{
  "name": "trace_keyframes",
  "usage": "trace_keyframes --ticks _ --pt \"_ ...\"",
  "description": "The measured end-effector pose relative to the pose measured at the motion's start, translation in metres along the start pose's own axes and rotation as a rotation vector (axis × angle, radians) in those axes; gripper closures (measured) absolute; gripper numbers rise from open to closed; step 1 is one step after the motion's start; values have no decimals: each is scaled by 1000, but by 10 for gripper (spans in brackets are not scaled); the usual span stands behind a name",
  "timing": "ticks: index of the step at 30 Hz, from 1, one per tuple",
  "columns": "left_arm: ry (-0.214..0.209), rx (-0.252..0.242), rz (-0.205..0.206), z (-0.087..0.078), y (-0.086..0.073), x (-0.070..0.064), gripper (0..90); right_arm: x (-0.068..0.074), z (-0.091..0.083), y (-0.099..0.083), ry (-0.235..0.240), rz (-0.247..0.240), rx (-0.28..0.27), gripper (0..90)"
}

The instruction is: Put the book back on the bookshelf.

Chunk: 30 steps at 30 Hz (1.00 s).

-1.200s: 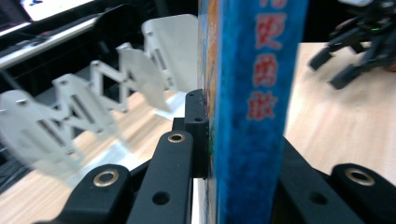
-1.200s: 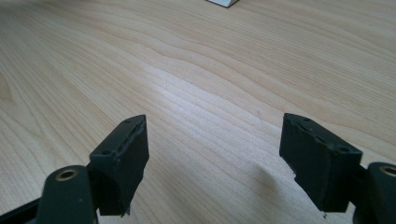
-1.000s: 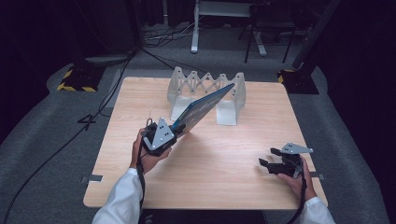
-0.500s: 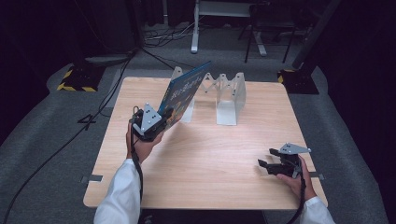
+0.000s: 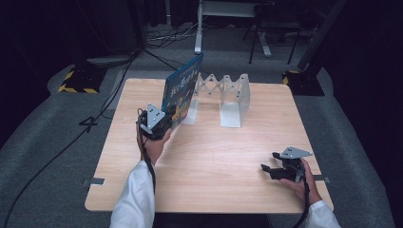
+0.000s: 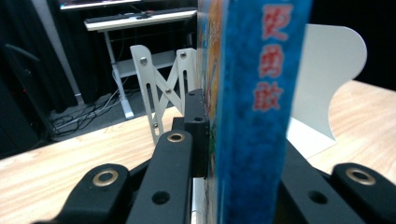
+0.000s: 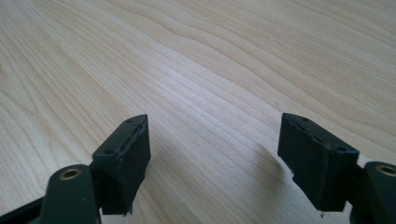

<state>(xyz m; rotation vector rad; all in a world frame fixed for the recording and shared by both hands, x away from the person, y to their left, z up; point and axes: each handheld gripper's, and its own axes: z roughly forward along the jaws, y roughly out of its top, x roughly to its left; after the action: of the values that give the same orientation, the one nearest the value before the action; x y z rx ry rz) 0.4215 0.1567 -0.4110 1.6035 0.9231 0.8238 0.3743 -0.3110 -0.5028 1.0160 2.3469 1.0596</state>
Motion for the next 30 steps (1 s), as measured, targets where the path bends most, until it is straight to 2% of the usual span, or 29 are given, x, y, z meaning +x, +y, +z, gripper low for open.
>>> trace_keyframes --ticks 3,14,17,25,30 --pt "9 8 -39 6 -5 0 826 2 1 0 -3 -14 12 257" --pt "30 34 -104 32 -12 1 825 2 1 0 3 -15 10 259" --pt "33 56 -103 38 -14 3 825 2 1 0 5 -13 9 259" --pt "50 62 -115 49 -11 4 823 2 1 0 10 -13 8 261" --pt "64 59 -148 57 -10 4 821 2 1 0 10 -13 9 262"
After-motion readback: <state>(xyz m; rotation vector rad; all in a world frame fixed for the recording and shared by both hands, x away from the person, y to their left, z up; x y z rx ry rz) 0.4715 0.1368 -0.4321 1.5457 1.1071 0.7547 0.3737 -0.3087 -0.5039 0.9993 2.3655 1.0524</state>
